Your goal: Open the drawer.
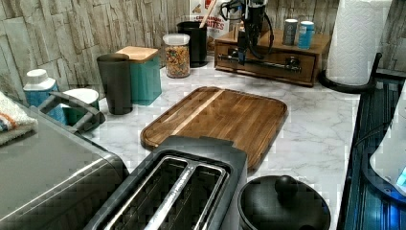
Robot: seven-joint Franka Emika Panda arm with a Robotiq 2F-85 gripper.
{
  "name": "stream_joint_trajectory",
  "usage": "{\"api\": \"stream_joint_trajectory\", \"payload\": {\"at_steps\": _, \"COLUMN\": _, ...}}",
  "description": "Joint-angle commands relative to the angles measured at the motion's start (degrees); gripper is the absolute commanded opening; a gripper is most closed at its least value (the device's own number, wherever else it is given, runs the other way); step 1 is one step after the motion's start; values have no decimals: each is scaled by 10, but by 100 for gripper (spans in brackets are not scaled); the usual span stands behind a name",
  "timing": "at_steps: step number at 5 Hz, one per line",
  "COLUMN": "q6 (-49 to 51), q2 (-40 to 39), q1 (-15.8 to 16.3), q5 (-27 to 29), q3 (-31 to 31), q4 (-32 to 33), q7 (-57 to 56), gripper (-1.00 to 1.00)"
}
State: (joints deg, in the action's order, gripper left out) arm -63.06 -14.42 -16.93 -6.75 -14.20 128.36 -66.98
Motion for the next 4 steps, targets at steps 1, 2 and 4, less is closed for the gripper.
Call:
{"api": "stream_joint_trajectory", "payload": {"at_steps": 1, "q6": -15, "q2": -10, "q1": 11, "q5": 18, "q3": -16, "q4": 34, "q7": 78, "gripper": 100}}
{"api": "stream_joint_trajectory", "payload": {"at_steps": 2, "q6": -38, "q2": -17, "q1": 16, "q5": -8, "q3": -20, "q4": 40, "q7": 75, "gripper": 100}}
{"api": "stream_joint_trajectory", "payload": {"at_steps": 4, "q6": 45, "q2": -15, "q1": -5, "q5": 38, "q3": 26, "q4": 8, "q7": 9, "gripper": 100}}
